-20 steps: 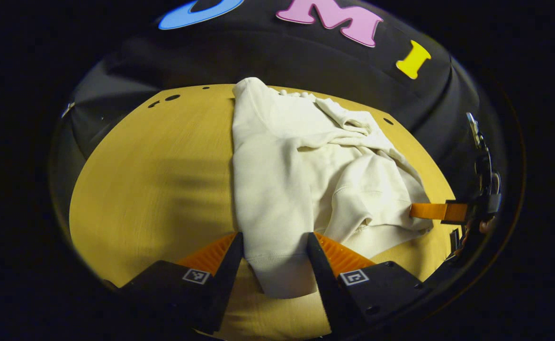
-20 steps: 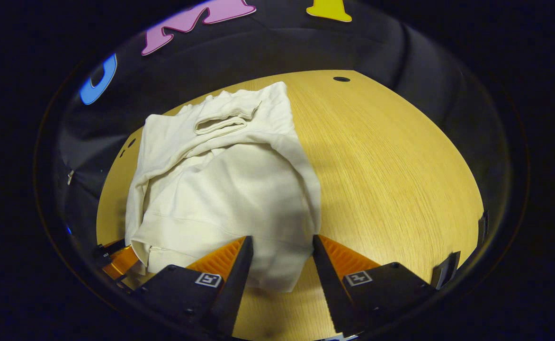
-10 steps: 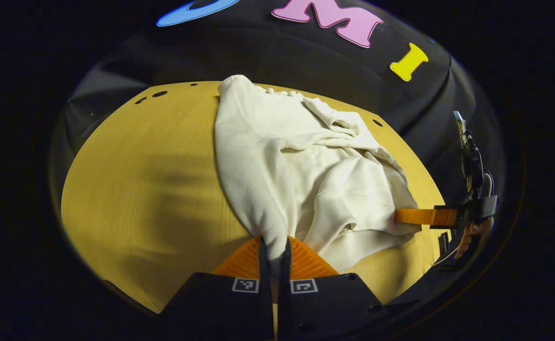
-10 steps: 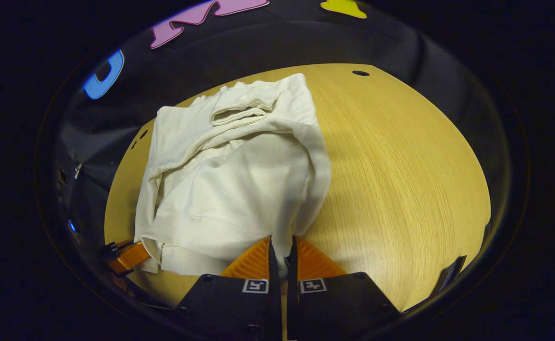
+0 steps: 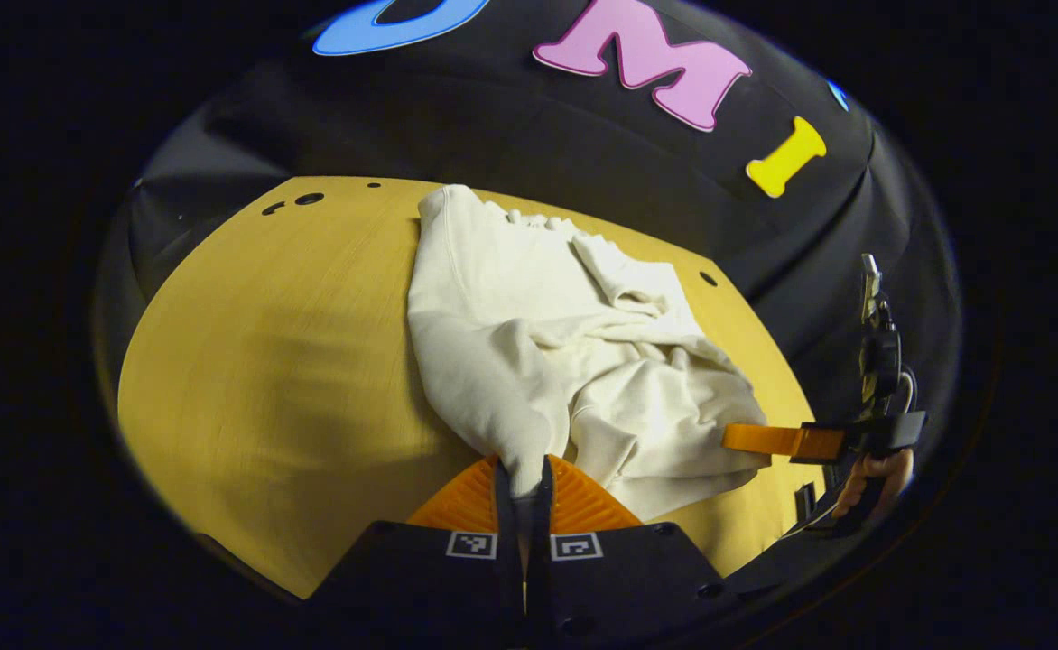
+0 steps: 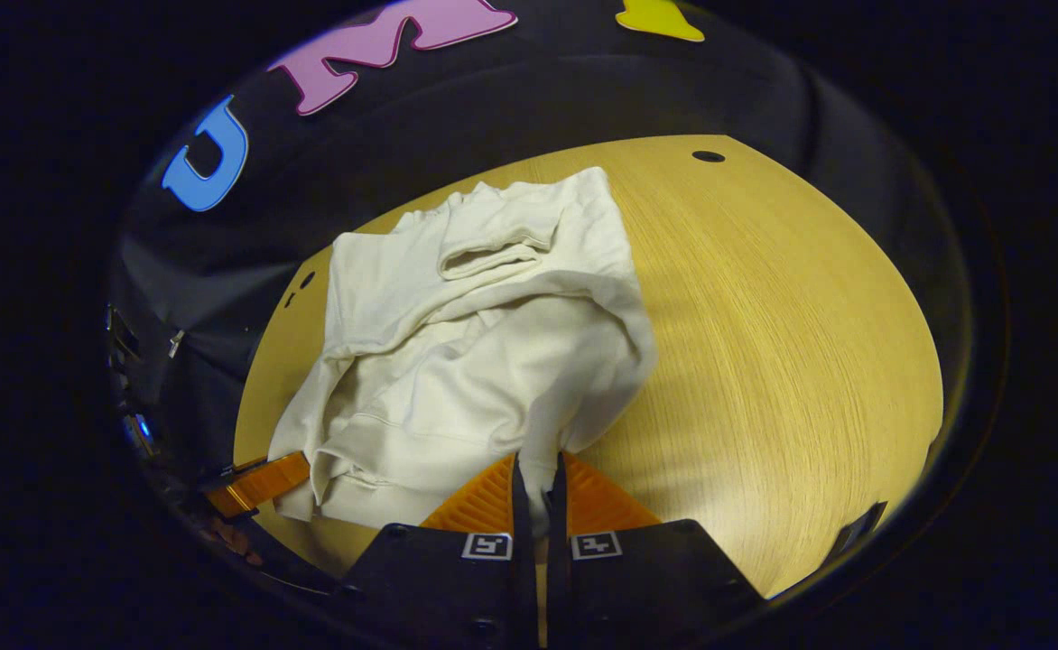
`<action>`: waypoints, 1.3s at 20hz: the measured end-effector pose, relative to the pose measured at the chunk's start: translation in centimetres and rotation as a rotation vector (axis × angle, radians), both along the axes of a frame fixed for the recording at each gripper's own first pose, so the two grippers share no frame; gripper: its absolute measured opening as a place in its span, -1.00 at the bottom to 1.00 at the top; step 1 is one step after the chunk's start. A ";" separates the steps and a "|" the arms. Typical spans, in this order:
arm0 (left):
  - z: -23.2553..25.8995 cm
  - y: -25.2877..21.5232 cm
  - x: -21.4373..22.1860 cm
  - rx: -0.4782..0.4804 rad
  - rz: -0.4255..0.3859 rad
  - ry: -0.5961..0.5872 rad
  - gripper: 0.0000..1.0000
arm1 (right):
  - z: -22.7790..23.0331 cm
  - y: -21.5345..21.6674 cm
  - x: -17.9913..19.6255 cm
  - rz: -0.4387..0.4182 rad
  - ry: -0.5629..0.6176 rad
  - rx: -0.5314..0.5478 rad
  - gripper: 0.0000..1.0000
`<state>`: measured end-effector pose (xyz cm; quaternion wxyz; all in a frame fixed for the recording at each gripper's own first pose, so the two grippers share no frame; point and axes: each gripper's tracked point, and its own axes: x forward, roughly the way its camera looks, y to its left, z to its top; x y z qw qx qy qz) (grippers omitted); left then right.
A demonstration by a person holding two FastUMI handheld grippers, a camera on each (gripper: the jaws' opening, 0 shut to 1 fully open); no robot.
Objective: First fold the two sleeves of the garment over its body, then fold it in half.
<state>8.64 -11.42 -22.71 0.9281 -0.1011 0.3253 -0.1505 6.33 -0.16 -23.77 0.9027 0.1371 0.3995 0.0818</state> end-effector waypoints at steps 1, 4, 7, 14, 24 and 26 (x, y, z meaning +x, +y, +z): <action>1.0 0.1 0.6 -0.003 0.006 -0.017 -0.85 | 0.8 0.4 0.5 0.014 -0.015 0.001 -0.82; 4.0 0.0 3.0 -0.017 0.012 -0.069 -0.85 | 3.5 2.0 3.5 0.034 -0.060 0.032 -0.82; 6.9 -0.2 5.4 -0.043 0.027 -0.101 -0.86 | 6.0 2.9 6.9 0.037 -0.105 0.063 -0.82; 13.3 -0.3 13.3 -0.186 0.068 -0.100 -0.86 | 11.9 2.2 15.2 -0.016 -0.177 0.122 -0.83; 11.6 0.6 26.6 -0.074 0.076 -0.100 -0.82 | 10.8 2.3 26.5 -0.089 -0.170 0.086 -0.83; 10.7 0.5 28.8 -0.037 0.069 -0.113 -0.72 | 9.6 2.1 27.6 -0.117 -0.150 0.084 -0.80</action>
